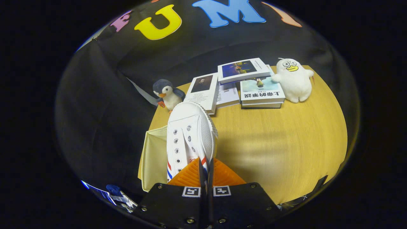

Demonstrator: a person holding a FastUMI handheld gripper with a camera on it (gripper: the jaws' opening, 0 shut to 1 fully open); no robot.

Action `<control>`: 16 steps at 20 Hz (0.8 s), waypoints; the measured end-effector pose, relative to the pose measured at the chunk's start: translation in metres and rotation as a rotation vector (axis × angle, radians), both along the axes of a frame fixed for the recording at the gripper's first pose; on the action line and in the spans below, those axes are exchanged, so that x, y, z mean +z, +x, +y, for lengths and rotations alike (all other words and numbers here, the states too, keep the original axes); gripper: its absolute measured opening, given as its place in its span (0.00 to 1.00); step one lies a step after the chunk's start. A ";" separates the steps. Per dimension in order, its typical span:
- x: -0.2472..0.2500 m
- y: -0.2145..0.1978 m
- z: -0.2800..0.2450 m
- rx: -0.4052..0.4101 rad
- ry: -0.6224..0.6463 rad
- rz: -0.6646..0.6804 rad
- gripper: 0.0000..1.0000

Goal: Open the storage box then place both shoes into the box .Put the left shoe in first, then the right shoe, with the right side of both shoes facing outward in a uniform manner.

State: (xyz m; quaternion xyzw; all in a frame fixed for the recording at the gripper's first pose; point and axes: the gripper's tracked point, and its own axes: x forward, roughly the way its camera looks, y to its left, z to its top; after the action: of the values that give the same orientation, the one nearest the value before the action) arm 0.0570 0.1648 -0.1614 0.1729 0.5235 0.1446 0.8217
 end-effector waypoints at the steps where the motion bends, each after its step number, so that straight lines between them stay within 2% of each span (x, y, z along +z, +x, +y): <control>1: -0.001 0.000 0.010 0.011 0.001 -0.001 0.00; 8: -0.032 -0.003 0.072 0.065 -0.024 0.016 0.00; 13: -0.064 -0.014 0.083 0.083 -0.113 0.046 0.00; 14: -0.062 -0.015 0.091 0.084 -0.086 0.046 0.04; 15: -0.057 -0.012 0.097 0.066 -0.057 0.025 0.17; 16: -0.048 -0.006 0.100 0.055 -0.038 -0.008 0.40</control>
State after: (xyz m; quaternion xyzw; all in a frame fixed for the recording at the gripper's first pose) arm 0.0510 0.2650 -0.2095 0.1423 0.5274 0.1577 0.8226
